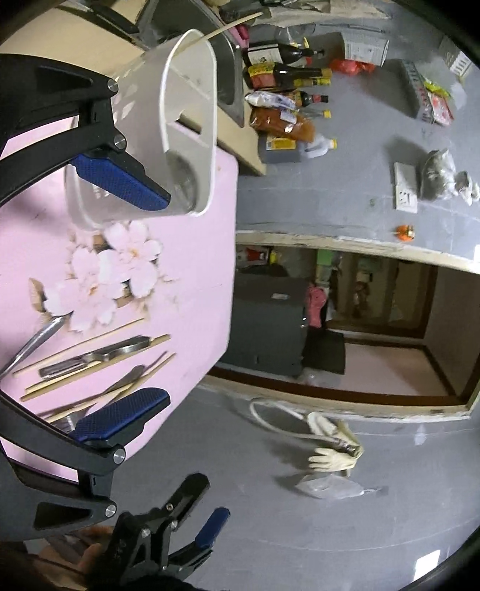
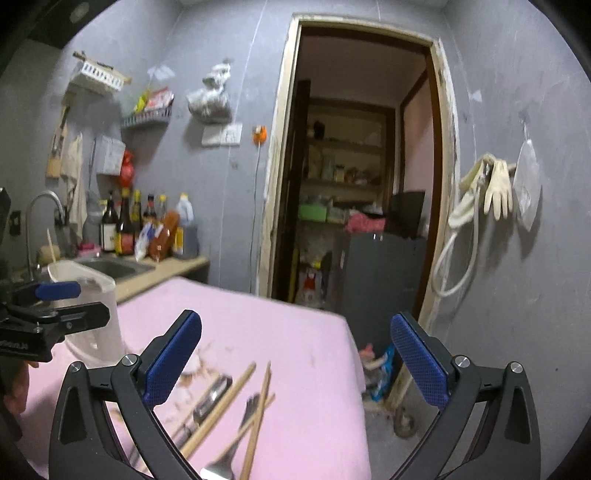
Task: Organize utensils
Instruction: 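Move both tools back down to the utensils on the cloth, then grasp a second steel spoon with the left tool while the right tool grasps a chopstick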
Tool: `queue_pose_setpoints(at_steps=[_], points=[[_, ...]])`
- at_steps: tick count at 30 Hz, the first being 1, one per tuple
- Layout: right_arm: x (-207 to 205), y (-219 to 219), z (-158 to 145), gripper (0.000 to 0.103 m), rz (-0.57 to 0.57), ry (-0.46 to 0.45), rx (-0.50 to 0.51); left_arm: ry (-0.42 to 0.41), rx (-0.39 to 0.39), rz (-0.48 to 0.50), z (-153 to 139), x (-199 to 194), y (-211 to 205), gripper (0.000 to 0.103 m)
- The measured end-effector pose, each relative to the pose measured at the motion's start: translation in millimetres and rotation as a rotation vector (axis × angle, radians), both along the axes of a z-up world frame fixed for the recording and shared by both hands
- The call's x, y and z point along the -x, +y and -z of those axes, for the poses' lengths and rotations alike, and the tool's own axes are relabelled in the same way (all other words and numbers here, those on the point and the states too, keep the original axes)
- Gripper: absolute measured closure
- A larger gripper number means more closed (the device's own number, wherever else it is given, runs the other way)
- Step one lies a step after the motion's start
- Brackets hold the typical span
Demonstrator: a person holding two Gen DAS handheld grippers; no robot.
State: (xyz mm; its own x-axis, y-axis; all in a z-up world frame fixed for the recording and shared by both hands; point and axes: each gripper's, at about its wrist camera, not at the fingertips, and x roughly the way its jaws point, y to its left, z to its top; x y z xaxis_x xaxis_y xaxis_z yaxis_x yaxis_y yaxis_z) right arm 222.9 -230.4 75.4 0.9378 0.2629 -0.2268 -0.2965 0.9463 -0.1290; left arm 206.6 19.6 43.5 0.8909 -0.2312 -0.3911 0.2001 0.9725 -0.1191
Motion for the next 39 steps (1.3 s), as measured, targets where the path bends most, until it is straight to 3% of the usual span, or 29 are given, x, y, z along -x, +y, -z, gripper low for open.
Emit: queue_pose_setpoints(at_steps=[8, 11, 14, 19, 24, 27, 34, 36, 39], points=[[-8.3, -8.6, 22.5, 0.003, -0.016, 0.136, 0.025, 0.149, -0.006, 0.059, 26.8, 4.4, -8.2, 0.009], [-12.5, -10.1, 28.9, 0.008, -0.027, 0.191, 0.034, 0.231, -0.008, 0.077, 39.1, 6.0, -12.2, 0.009], [-17.2, -11.5, 36.5, 0.021, -0.038, 0.256, 0.047, 0.293, -0.006, 0.092, 47.2, 7.9, -15.8, 0.011], [-22.9, -10.8, 49.1, 0.046, -0.07, 0.36, 0.084, 0.414, -0.012, 0.14, 59.1, 6.5, -24.3, 0.04], [-26.6, -7.3, 61.3, 0.06, -0.122, 0.457, 0.1, 0.575, 0.043, 0.187, 78.0, -3.3, -28.9, 0.07], [-25.8, -3.7, 65.3, 0.064, -0.144, 0.477, 0.122, 0.623, 0.051, 0.179, 83.1, -9.7, -29.5, 0.075], [-30.0, 4.3, 72.1, 0.066, -0.158, 0.515, 0.15, 0.686, 0.05, 0.17, 81.2, -28.3, -30.0, 0.076], [-32.9, 5.9, 74.8, 0.068, -0.157, 0.53, 0.158, 0.682, 0.013, 0.157, 79.6, -32.4, -31.3, 0.087], [-40.0, 6.9, 80.9, 0.072, -0.168, 0.58, 0.145, 0.679, 0.0, 0.145, 79.7, -39.1, -34.3, 0.094]])
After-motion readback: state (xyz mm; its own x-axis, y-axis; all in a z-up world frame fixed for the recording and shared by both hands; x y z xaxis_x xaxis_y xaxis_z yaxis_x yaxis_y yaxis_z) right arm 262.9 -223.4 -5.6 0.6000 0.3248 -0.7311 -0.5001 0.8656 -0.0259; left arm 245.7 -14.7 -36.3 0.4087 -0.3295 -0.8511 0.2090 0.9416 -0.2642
